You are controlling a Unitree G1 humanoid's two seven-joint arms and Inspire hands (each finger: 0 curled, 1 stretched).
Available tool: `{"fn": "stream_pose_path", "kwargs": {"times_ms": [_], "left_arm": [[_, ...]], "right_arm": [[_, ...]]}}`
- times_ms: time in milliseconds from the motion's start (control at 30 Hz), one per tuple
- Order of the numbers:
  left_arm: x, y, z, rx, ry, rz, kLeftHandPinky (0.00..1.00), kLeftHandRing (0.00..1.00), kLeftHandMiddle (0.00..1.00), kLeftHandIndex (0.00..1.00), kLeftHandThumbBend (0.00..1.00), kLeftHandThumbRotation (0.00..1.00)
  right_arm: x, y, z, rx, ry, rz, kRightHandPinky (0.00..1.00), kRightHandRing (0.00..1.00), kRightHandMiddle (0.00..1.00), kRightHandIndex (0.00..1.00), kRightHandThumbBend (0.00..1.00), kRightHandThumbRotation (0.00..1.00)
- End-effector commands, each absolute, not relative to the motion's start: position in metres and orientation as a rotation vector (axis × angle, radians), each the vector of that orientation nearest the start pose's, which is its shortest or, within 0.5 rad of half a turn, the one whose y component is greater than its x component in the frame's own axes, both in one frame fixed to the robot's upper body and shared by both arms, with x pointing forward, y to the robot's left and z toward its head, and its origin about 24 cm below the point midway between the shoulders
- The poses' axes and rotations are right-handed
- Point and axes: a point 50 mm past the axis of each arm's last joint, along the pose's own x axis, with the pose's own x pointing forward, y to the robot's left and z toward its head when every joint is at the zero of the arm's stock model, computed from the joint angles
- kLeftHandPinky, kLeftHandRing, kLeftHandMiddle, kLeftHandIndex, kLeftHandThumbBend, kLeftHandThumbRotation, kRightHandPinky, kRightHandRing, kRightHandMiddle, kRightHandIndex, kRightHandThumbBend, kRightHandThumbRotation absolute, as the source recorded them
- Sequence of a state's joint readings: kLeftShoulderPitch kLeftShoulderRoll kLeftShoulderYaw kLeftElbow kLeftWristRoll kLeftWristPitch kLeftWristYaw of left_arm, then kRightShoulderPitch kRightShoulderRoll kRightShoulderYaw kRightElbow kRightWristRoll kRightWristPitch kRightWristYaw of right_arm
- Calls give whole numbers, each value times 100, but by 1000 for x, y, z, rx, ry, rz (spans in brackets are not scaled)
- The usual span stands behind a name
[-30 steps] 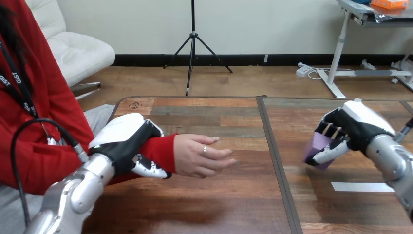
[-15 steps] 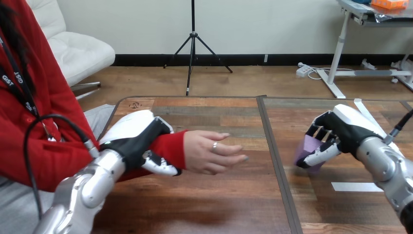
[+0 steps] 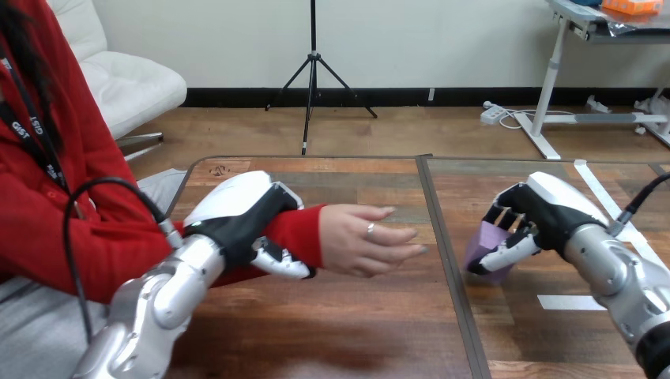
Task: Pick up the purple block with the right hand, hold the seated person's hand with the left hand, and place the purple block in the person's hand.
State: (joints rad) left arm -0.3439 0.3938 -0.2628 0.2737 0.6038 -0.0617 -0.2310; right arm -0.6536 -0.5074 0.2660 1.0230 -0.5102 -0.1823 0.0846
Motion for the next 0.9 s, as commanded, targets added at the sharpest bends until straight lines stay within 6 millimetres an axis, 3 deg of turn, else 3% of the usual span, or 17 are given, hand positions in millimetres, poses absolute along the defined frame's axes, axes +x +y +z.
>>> {"fn": "stream_pose_path", "kwargs": {"times_ms": [0,567,867], "left_arm": [[340,87,173,1005,-508,-409,16,22,31,33,64,0],[340,73,181,985,-550,-427,17,23,32,33,63,0],[339,69,183,971,-556,-433,17,23,32,33,63,0]], "right_arm": [[384,-199,116,-1113,-39,214,27,33,41,49,69,0],[387,-182,120,-1112,-91,246,30,37,45,49,69,0],[388,-175,126,-1109,-107,254,27,35,42,48,69,0]]}}
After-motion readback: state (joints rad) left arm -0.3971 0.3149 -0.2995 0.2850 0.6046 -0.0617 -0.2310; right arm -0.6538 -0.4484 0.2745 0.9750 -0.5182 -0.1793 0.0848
